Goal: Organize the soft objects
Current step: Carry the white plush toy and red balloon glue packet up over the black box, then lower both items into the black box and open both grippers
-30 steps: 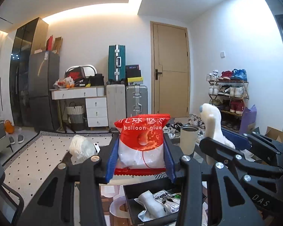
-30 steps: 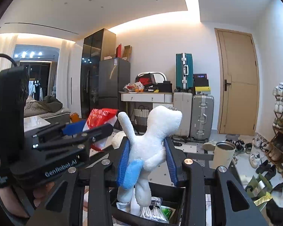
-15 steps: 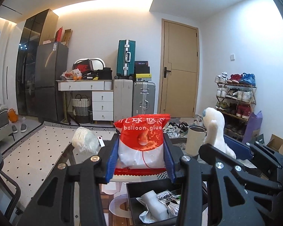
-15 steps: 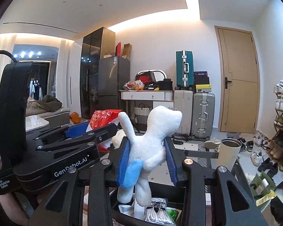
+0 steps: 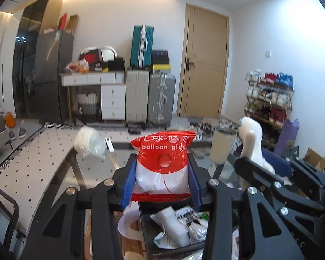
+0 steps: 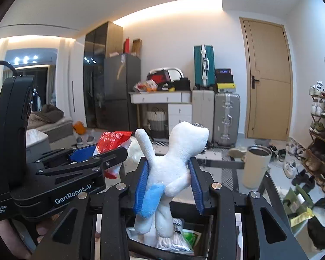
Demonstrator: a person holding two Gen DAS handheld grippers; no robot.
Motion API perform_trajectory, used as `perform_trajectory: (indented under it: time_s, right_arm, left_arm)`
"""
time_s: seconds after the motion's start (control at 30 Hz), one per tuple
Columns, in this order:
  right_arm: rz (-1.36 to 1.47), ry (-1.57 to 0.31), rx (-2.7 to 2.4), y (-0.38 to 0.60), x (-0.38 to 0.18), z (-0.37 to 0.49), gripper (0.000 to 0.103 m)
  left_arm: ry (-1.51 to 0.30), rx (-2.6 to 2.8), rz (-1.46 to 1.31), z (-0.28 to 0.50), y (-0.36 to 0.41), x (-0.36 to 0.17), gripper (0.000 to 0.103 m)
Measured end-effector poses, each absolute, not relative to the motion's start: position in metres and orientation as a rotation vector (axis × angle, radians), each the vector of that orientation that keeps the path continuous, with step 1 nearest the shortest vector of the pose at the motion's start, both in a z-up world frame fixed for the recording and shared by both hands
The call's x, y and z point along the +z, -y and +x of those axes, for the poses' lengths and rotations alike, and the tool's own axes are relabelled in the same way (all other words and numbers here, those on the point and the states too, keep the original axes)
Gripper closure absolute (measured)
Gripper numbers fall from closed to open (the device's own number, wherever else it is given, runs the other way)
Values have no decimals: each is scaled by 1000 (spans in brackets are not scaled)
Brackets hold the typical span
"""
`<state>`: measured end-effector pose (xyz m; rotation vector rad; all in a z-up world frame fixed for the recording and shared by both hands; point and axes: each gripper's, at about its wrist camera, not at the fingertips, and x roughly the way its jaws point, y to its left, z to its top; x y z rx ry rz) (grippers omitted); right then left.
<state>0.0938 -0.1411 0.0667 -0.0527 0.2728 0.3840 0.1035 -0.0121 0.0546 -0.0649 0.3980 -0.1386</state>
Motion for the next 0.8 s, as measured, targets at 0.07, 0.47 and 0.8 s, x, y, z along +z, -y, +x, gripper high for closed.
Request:
perform_trajectory:
  time_s: [0.07,0.47,0.8]
  right_arm:
    - [-58,-341,371,142,61,107,67]
    - [-52,-674,354,146,10,168,67]
    - [-83,-823,340,150,-30,195,67]
  left_arm:
    - [-477,-157,-47,117,18,44,60]
    - [-851,-196,-79,164,36,-30,60]
    - [-880,-209,8,160,44,-35,61]
